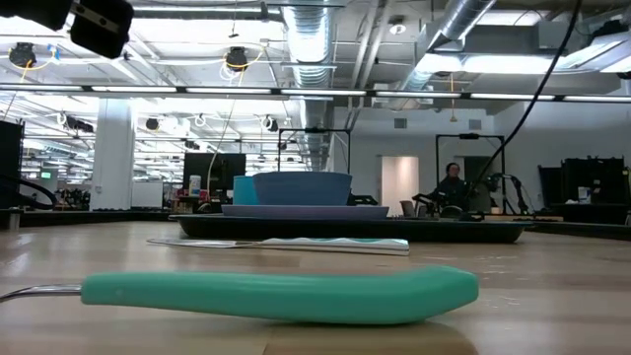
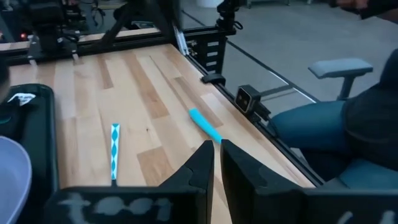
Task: Set up tray
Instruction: Put the blue spoon on the black napkin
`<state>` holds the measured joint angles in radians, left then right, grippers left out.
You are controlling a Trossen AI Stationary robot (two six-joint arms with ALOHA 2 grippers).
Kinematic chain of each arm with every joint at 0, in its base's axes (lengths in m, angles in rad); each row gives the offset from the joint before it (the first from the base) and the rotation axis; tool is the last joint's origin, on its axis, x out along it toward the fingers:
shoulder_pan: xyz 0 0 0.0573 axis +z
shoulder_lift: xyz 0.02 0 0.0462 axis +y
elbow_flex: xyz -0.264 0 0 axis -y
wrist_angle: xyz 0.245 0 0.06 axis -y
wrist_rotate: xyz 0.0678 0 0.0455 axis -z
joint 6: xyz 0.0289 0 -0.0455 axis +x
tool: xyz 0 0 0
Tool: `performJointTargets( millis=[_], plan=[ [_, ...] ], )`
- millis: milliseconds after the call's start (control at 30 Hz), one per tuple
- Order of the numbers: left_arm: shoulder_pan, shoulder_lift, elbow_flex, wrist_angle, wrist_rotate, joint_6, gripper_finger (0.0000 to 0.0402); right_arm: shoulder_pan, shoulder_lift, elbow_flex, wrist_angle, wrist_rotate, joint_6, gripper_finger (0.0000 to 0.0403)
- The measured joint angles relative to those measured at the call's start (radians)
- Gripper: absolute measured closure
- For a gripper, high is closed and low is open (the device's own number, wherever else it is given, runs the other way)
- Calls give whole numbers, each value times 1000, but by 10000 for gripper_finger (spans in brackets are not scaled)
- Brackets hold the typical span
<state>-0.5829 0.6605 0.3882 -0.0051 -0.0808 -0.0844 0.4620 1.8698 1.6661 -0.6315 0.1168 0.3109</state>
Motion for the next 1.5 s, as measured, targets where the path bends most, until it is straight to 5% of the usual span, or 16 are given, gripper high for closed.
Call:
performJointTargets(
  millis=[233,467,567,933,1200,1500],
  plan=[
    [0,0,0,5,-29,-12,387,-1,0,-1,57,-45,164,336],
    [0,0,0,5,-36,-42,387,-13,33,8,110,-75,111,336],
    [0,0,0,5,-36,-52,387,-28,102,99,80,-109,80,336],
    [0,0,0,-12,-36,-56,387,-76,523,694,-447,-149,-64,336],
    [0,0,0,-203,-37,-67,387,-76,524,644,-452,-185,-51,336],
    [0,0,0,-206,-36,-75,387,6,525,644,-269,-137,-45,336]
  ],
)
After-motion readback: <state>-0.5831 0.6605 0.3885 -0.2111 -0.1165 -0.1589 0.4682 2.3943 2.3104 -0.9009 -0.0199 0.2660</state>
